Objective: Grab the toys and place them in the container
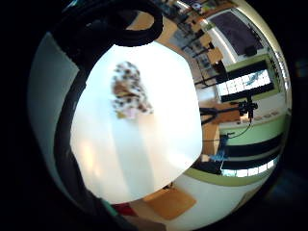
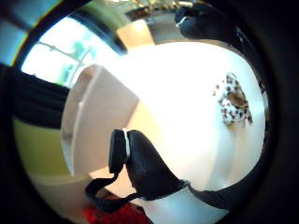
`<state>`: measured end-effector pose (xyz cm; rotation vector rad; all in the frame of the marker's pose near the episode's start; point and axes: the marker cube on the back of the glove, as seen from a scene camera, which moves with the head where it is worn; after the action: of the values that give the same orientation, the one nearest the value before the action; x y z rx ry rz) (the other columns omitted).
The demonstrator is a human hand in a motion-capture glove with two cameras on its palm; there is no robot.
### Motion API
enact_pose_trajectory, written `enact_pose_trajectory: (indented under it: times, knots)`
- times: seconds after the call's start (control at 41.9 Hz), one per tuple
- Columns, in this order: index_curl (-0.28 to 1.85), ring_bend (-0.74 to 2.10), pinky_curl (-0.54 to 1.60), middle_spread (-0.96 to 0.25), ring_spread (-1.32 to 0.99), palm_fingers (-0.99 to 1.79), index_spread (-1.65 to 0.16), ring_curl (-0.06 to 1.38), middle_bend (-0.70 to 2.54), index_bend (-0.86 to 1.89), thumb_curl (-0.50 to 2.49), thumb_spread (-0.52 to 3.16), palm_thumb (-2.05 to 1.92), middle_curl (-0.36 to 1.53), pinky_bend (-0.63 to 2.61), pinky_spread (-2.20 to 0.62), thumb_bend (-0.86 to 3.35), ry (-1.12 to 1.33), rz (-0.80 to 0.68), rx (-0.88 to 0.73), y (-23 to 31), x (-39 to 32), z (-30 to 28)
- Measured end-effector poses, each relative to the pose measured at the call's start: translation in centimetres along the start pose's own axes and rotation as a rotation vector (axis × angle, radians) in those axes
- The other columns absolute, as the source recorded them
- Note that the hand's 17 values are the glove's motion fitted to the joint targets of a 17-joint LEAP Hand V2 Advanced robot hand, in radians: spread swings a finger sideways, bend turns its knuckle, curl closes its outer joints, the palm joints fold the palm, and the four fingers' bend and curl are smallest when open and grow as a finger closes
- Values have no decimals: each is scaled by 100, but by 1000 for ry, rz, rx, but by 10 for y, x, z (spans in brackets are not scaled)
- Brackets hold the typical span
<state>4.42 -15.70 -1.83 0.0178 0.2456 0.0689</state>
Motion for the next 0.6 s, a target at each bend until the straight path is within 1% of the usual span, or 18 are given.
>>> enact_pose_trajectory:
  times: [0.024,0.048,0.119,0.191,0.239,0.31,0.334,0.501,0.596]
  knots:
    - [57,54,30,-16,-18,0,-47,27,34,28,28,102,-13,38,89,2,-10,9,23,-15,-3,11,7]
    - [57,54,29,-16,-18,0,-47,26,34,27,28,102,-13,38,89,2,-10,24,12,-31,-4,23,16]
    - [56,52,29,-16,-18,2,-47,26,35,27,26,102,-12,38,87,2,-9,80,-102,-81,-4,56,41]
    - [55,51,29,-16,-19,2,-47,26,34,26,25,102,-12,38,85,2,-9,130,-125,-120,-6,73,62]
    - [54,51,29,-16,-19,3,-47,26,34,25,24,102,-12,38,84,3,-9,149,-82,-136,-10,77,72]
    - [53,49,30,-16,-18,3,-47,25,32,23,23,102,-11,38,87,3,-9,106,103,-144,-22,77,86]
    - [52,47,31,-16,-18,2,-46,25,31,21,23,102,-10,38,90,4,-8,93,140,-146,-26,76,91]
    - [49,44,33,-15,-15,4,-46,24,26,17,23,104,-6,36,100,5,-6,71,203,-166,-39,81,118]
    - [47,44,34,-15,-13,7,-46,24,23,17,23,105,-5,36,103,5,-5,54,182,-188,-40,82,136]
